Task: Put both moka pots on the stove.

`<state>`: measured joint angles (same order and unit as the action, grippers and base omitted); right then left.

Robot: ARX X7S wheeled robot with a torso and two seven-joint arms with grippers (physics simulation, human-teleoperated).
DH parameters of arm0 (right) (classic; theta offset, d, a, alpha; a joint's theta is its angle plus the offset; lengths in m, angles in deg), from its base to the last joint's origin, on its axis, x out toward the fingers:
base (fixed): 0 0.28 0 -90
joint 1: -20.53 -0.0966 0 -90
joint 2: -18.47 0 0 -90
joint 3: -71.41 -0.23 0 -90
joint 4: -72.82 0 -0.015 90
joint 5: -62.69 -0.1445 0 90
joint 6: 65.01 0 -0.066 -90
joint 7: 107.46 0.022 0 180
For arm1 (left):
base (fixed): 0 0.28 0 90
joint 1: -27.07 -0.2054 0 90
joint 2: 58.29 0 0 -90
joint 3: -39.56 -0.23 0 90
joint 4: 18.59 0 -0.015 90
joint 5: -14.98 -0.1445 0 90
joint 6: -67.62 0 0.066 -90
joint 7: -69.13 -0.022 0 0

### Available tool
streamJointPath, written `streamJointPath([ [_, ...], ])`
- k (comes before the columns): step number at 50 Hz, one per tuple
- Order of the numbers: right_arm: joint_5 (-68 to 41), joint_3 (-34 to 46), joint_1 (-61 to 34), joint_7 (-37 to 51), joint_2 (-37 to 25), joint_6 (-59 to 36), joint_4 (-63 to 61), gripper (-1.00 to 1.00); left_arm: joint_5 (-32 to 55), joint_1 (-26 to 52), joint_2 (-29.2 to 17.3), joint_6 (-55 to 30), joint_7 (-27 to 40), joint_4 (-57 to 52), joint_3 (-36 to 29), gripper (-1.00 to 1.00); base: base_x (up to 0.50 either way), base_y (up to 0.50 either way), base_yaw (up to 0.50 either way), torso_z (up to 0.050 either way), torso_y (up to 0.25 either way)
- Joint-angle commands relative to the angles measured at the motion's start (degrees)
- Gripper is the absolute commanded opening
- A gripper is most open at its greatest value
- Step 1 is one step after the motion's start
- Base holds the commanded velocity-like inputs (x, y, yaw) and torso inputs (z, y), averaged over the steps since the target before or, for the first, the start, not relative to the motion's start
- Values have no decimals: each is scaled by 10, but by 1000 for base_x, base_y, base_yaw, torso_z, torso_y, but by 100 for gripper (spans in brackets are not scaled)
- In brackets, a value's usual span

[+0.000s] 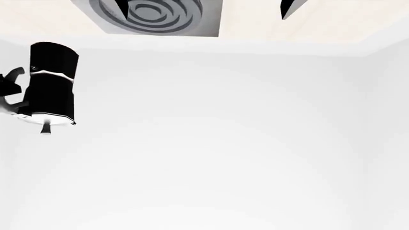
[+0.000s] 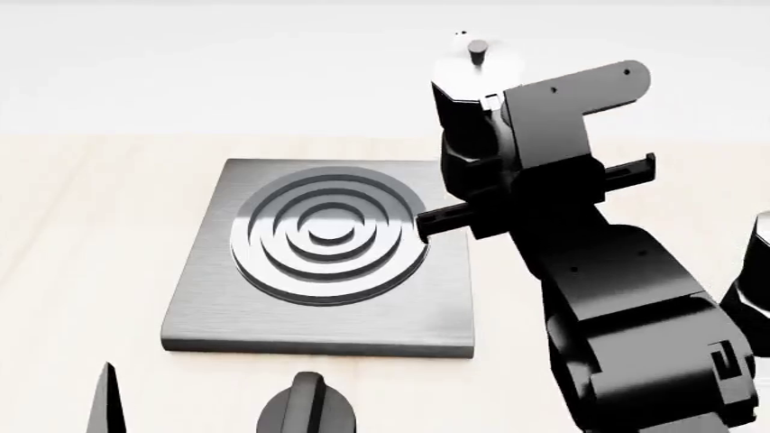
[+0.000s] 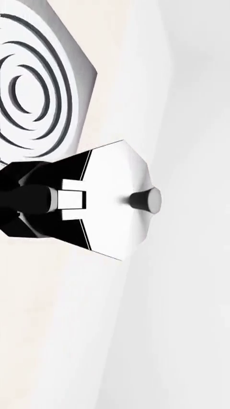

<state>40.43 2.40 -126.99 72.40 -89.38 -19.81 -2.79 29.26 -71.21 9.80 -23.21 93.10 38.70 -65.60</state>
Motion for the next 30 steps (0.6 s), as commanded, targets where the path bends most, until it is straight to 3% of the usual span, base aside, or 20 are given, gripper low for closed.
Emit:
streamJointPath([
  [1,26,26,-50,-28,42,49,81,-100,2,0,-2,0,2,0,-1,100,0,0,0,0,0],
  [10,38,46,-72,-52,80,116,169,-100,4,0,-5,-3,4,-4,1,100,0,0,0,0,1],
  [23,20,37,-91,-57,112,133,189,-100,2,1,-6,-3,6,-2,-3,100,0,0,0,0,2],
  [30,12,33,-113,-71,149,180,274,-100,5,1,-7,-2,7,-2,-2,100,0,0,0,0,0],
])
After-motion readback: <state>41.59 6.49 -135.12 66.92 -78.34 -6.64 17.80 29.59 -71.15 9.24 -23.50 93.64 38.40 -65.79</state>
